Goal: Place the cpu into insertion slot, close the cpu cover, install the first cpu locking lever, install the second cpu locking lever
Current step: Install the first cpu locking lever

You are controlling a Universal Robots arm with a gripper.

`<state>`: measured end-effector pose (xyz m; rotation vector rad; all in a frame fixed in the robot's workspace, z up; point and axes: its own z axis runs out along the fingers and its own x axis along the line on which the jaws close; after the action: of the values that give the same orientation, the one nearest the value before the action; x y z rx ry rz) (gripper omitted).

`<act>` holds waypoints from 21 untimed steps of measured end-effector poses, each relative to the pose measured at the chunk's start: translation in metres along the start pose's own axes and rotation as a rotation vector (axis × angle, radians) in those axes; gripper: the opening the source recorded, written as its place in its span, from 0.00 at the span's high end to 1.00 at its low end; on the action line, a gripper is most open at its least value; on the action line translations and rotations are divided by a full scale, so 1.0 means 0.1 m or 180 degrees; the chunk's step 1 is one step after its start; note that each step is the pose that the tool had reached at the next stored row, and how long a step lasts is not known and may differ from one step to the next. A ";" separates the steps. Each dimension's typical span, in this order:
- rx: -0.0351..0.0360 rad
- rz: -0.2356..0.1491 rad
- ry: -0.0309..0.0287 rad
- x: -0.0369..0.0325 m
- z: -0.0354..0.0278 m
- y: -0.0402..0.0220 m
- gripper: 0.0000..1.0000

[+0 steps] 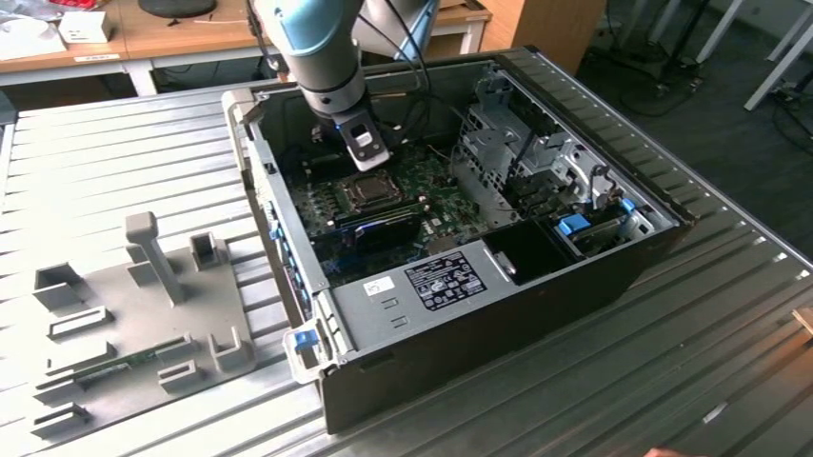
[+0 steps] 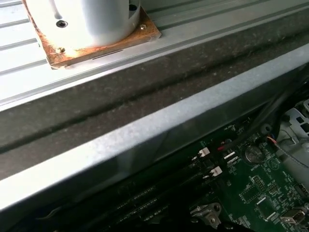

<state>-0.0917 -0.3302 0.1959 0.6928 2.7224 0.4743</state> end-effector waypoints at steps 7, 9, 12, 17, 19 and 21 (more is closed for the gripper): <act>0.0001 0.0001 0.0000 -0.003 0.011 -0.002 0.90; 0.0000 0.0001 0.0000 -0.002 0.018 -0.005 0.90; 0.0001 0.0001 0.0000 0.001 0.031 -0.010 0.90; 0.0001 0.0001 -0.0001 0.005 0.055 -0.020 0.90; 0.0001 0.0001 -0.0001 0.006 0.063 -0.023 0.90; 0.0001 0.0002 -0.0001 0.007 0.070 -0.026 0.90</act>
<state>-0.0909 -0.3303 0.1885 0.6936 2.7223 0.4739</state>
